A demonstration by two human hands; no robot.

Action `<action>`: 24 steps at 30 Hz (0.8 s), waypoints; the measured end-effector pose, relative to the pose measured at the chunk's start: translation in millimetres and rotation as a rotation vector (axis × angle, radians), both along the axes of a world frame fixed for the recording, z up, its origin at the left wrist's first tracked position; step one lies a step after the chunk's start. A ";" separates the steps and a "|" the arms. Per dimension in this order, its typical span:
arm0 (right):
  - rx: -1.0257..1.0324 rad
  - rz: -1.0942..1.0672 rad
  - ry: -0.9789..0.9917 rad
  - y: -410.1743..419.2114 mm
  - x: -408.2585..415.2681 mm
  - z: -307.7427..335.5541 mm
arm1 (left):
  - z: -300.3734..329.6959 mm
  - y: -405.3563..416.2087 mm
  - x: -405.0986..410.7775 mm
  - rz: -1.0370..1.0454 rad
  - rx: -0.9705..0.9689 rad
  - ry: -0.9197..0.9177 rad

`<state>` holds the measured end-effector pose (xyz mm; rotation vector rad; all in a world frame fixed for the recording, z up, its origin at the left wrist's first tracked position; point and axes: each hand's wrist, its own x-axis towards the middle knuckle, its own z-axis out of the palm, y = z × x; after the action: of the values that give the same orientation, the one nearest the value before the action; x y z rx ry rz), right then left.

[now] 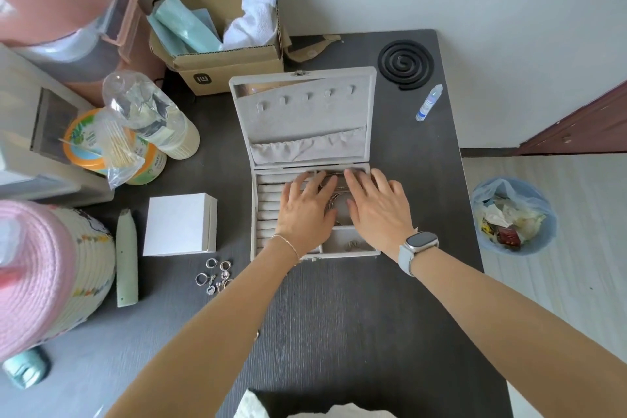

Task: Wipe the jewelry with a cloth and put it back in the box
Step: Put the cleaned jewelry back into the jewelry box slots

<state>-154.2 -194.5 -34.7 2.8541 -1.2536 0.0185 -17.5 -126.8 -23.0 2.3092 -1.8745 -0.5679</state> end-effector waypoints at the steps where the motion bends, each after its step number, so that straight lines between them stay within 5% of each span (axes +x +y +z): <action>1: 0.014 -0.007 0.000 3.4 -1.0 2.1 | 5.3 7.2 2.4 0.043 -0.055 0.077; 5: 0.047 0.023 -0.266 30.9 -1.9 19.2 | 24.0 58.6 16.2 0.318 -0.355 0.268; 8: 0.222 0.200 -0.471 79.6 2.4 28.2 | 25.6 108.2 26.1 0.513 -0.384 0.248; 12: 0.462 0.323 -0.300 138.7 24.7 15.4 | 8.9 155.2 26.5 0.609 -0.217 0.204; 15: 0.499 0.174 -0.124 148.3 42.8 0.2 | 2.8 165.0 22.8 0.584 -0.126 0.222; 24: 0.568 0.022 -0.237 156.7 50.8 2.3 | -7.0 158.0 16.1 0.530 -0.019 0.161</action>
<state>-103.4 -37.8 -32.3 3.4317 -1.4690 0.0005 -1.4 31.3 -30.0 2.5105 -1.1215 -0.6278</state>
